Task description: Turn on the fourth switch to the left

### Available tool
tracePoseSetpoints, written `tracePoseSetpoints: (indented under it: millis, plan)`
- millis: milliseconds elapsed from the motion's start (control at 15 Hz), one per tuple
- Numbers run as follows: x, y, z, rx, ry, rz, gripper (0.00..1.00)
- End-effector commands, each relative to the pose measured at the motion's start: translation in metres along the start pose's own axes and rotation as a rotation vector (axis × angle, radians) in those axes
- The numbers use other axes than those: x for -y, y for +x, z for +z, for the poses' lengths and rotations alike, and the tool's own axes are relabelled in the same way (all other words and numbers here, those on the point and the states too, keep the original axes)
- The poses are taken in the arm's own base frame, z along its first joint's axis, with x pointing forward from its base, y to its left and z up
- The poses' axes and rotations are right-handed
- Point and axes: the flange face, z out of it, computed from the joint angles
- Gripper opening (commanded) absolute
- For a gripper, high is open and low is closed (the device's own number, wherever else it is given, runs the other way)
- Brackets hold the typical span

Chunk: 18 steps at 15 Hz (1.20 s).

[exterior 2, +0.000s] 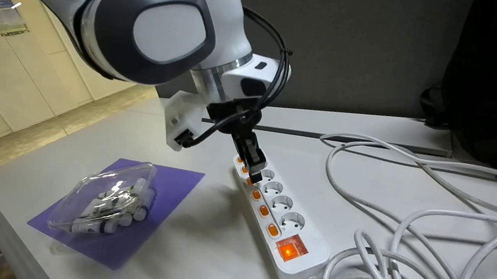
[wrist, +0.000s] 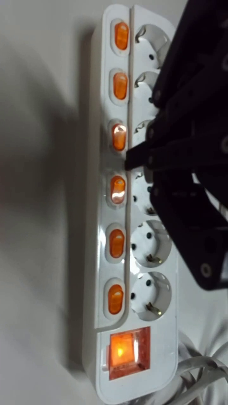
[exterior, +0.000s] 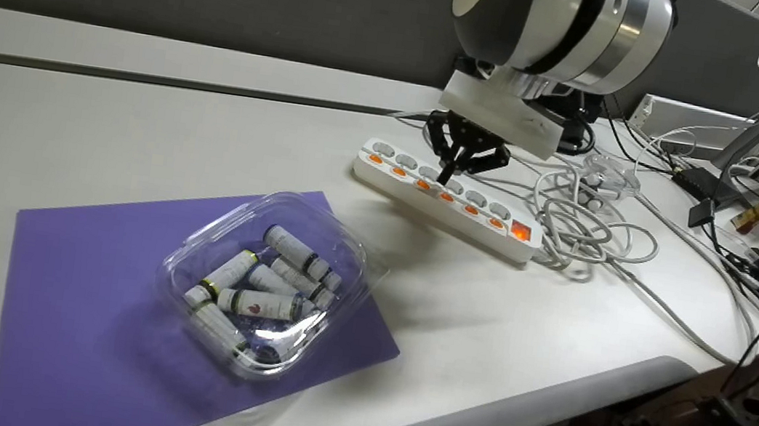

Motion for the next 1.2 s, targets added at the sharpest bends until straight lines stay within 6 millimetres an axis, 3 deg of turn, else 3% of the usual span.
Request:
tracePoseSetpoints:
  millis: [0, 200, 667, 1133]
  plan:
    - [0.001, 0.002, -0.006, -0.006, 0.005, 0.001, 0.01]
    - [0.001, 0.003, -0.016, -0.016, 0.015, 0.004, 0.00]
    - [-0.001, -0.005, 0.001, 0.009, 0.005, 0.007, 0.00]
    - [-0.005, -0.005, 0.005, 0.023, -0.003, 0.027, 0.00]
